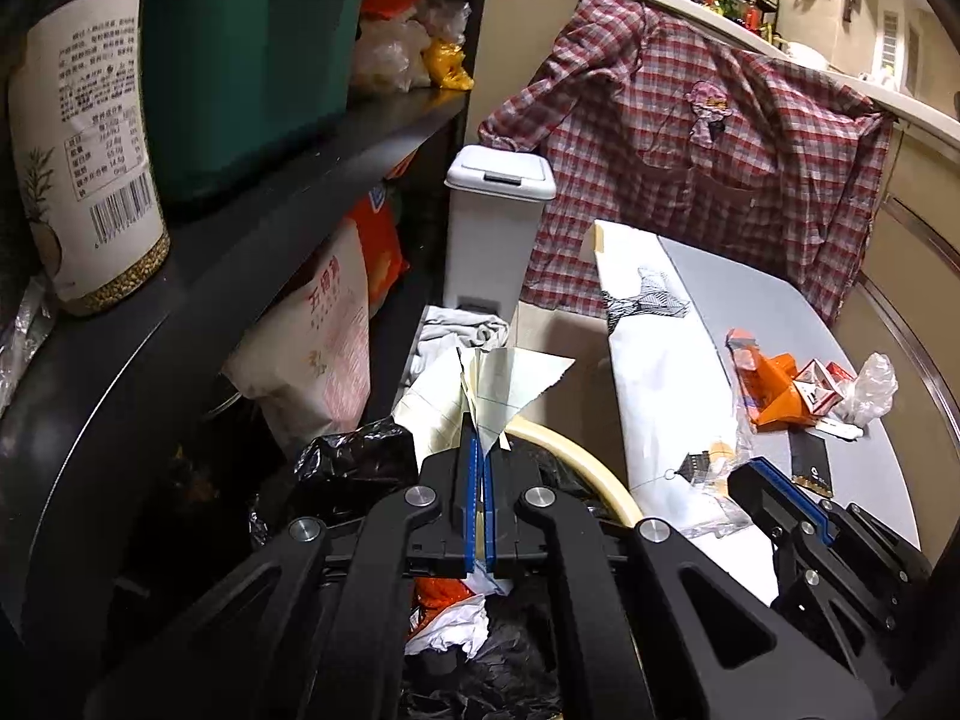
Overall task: Collect trash
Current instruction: 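Carry the napkin and plastic sleeve over the bin with both grippers, then open both grippers to drop the napkin and plastic sleeve into the bin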
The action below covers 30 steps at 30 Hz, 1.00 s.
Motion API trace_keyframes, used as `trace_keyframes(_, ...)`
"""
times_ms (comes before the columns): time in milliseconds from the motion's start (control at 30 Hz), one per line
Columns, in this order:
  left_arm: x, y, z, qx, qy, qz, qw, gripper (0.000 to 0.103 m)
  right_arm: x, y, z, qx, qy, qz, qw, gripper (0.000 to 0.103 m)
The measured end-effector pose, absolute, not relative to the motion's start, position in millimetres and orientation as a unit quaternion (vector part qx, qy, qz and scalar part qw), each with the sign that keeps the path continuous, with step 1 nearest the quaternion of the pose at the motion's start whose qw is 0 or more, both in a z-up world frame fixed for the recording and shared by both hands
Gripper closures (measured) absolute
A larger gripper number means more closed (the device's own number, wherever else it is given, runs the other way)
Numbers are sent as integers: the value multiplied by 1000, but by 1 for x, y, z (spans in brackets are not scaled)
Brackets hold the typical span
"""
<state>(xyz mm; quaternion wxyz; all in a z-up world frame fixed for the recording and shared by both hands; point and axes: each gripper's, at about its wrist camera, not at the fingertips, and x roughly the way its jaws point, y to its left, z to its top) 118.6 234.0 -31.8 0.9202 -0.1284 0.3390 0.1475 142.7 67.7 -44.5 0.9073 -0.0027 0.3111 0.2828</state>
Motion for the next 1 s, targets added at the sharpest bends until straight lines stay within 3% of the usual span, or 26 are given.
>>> trace_keyframes(167, 122, 235, -34, -131, 345, 145, 918, 101, 143, 67, -46, -3, 313, 282, 907, 97)
trace_keyframes(233, 123, 233, -34, -126, 347, 147, 917, 94, 143, 66, -47, -3, 314, 281, 907, 97)
trace_keyframes(267, 123, 233, -34, -123, 348, 150, 917, 75, 144, 66, -46, -3, 314, 280, 907, 97)
trace_keyframes(300, 122, 232, -33, -120, 348, 158, 916, 43, 144, 65, -46, -2, 314, 280, 907, 97)
trace_keyframes(333, 120, 232, -31, -118, 340, 170, 917, 35, 144, 65, -46, -2, 314, 280, 907, 97)
trace_keyframes(867, 109, 235, -15, -113, 301, 181, 929, 32, 137, 74, -55, 10, 309, 314, 898, 97)
trace_keyframes(1000, 105, 238, -8, -106, 284, 198, 932, 27, 131, 85, -59, 0, 312, 338, 888, 95)
